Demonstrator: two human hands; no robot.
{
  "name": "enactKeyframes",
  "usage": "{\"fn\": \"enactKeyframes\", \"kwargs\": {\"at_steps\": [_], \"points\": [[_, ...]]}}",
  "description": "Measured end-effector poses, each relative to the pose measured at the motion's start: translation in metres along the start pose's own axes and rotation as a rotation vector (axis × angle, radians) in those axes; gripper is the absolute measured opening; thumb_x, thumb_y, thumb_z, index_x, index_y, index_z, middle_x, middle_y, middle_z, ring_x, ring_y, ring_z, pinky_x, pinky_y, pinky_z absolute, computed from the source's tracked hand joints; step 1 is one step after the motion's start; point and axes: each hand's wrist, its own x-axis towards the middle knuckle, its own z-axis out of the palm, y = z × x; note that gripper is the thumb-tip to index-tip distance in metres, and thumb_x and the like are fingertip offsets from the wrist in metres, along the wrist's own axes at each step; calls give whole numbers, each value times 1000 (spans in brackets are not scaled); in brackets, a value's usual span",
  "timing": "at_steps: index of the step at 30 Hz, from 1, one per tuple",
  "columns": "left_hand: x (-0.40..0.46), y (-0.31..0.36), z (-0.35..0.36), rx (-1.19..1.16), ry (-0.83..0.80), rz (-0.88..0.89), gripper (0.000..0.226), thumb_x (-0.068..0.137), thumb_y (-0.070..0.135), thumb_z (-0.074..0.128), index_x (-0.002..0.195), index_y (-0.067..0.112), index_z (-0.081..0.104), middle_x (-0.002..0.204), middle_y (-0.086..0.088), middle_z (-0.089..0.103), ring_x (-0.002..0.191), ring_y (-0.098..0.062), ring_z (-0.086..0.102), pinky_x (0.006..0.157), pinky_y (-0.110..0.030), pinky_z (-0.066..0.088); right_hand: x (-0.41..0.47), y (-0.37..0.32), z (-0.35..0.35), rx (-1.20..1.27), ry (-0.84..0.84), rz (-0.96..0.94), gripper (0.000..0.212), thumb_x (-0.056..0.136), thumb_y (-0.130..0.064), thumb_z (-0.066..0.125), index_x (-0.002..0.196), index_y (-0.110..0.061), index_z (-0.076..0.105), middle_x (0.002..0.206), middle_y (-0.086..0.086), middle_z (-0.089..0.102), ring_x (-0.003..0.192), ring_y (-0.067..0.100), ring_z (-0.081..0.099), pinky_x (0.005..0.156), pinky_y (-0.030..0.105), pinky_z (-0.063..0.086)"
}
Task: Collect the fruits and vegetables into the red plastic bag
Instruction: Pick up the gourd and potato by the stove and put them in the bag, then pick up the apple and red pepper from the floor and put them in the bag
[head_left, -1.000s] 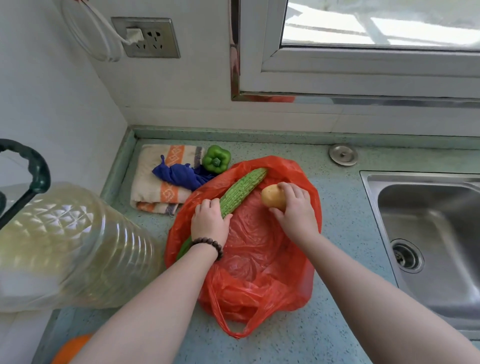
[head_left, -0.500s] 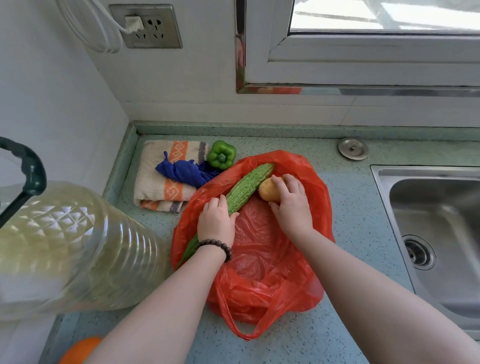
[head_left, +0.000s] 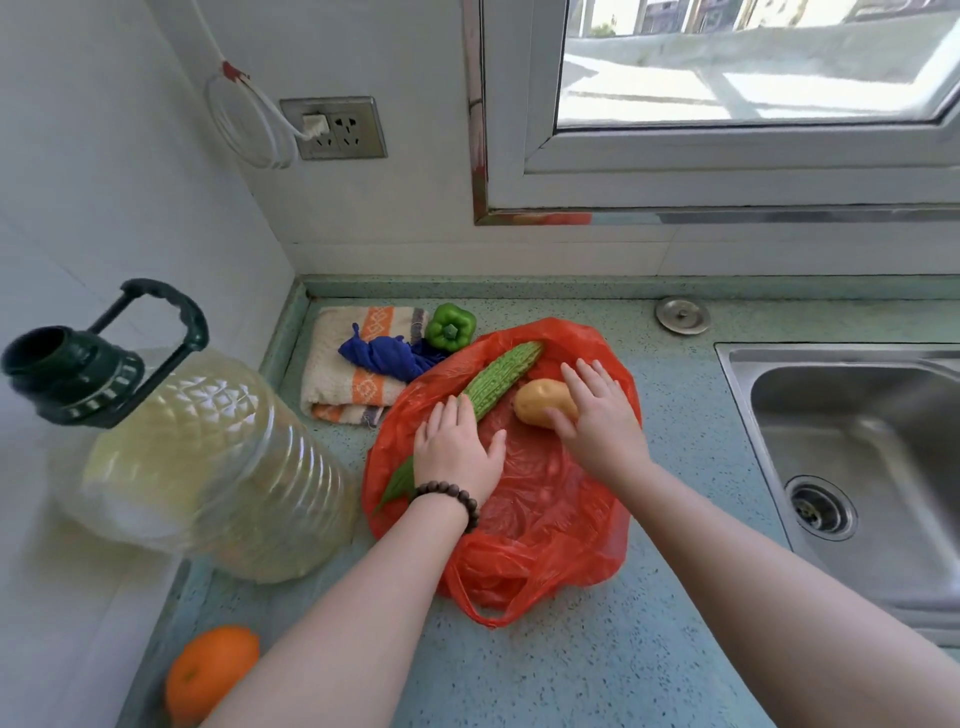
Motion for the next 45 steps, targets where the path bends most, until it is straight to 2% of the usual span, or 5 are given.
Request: {"fn": "enactKeyframes", "kwargs": {"at_steps": [6,15,24,35,45], "points": [[-42,8,-9,15,70,47,69,92,53,35,148,15,25,155,-5,27,145,-21,18,118,-42,18,-50,-10,-11,-25,100,-40,61,91,-43,51,142,-13,38,149,14,38,142,29,25,117,44,20],[-102,-2,-13,8,117,35,68,91,54,36,146,15,28,154,-6,31,144,-21,21,118,-42,19,-114,-19,-13,3,83,-27,58,92,-44,47,142,-17,37,150,13,35,143,27,22,118,42,19],[-179,-31,-13,-17,73,-7,68,92,52,36,147,13,24,155,-7,27,144,-22,19,119,-42,16,-197,-31,-8,-7,59,57,58,94,-46,41,144,-19,32,153,10,32,144,24,20,118,41,17],[-362,-72,6,-23,56,82,66,92,48,41,145,10,30,152,-10,33,141,-24,26,116,-41,22,-389,-62,3,-2,76,121,55,94,-39,44,143,-14,35,151,15,33,142,28,23,118,40,15],[-486,-40,42,-40,-67,159,65,92,47,42,146,12,29,154,-8,30,144,-23,22,118,-40,18,-556,-24,-10,92,90,355,51,95,-35,46,141,-16,39,152,11,32,144,23,20,118,40,16]]}}
